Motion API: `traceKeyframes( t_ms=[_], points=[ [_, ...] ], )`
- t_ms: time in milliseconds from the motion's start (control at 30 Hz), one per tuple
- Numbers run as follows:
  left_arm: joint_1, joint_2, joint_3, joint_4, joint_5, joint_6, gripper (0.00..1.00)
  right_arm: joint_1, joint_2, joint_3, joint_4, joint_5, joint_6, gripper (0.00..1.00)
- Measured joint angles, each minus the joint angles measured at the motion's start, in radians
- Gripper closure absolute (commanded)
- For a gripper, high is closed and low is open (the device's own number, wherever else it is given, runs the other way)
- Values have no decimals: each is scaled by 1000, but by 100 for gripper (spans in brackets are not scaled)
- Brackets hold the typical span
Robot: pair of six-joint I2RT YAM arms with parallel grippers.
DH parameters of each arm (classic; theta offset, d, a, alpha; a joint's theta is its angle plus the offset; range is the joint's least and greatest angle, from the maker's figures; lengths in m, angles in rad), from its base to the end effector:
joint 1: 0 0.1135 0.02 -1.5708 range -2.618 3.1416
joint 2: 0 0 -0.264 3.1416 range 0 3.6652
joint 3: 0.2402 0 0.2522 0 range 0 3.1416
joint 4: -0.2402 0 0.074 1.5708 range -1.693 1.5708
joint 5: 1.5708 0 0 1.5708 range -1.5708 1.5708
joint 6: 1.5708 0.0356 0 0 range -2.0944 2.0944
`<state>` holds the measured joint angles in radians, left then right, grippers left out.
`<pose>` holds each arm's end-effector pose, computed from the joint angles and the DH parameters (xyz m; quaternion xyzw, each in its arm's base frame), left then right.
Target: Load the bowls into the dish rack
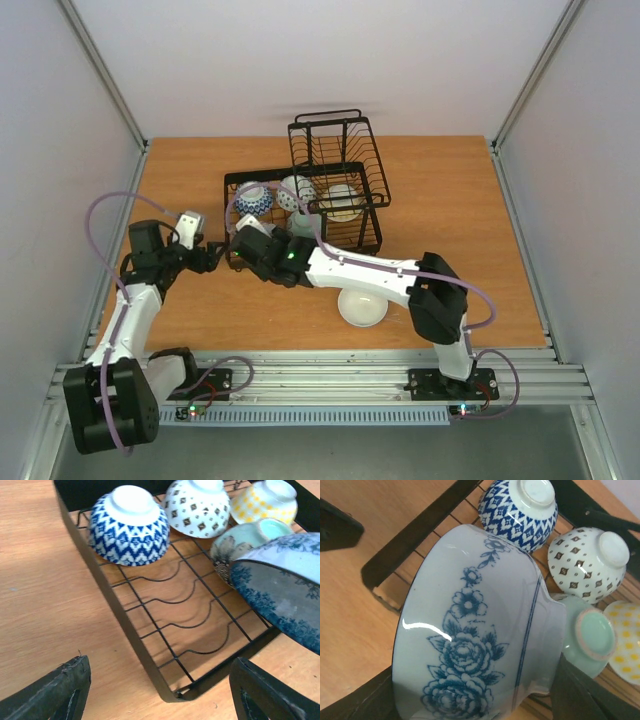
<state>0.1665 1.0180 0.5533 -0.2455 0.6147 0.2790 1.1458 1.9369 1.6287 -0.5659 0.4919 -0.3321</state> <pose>0.2060 0.0138 0.2148 0.1747 0.8578 -0.1803 0.4485 0.1942 0.3882 0.2620 -0.5526 0.7298 -0.0792 0.3946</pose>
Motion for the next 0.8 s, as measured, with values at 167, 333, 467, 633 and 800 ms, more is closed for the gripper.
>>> traceKeyframes(
  t_ms=[167, 333, 467, 633, 800],
  points=[
    [35, 26, 0, 26, -2, -44, 23, 0, 92, 109, -50, 67, -66, 99],
    [37, 31, 0, 29, 2, -59, 23, 0, 175, 214, -82, 118, -113, 99],
    [42, 31, 0, 33, 3, -64, 23, 0, 248, 288, -115, 148, -136, 99],
    [42, 35, 0, 34, 6, -66, 23, -6, 354, 369, -157, 201, -161, 99],
    [44, 50, 0, 33, 6, -64, 23, -15, 427, 433, -208, 266, -171, 99]
  ],
)
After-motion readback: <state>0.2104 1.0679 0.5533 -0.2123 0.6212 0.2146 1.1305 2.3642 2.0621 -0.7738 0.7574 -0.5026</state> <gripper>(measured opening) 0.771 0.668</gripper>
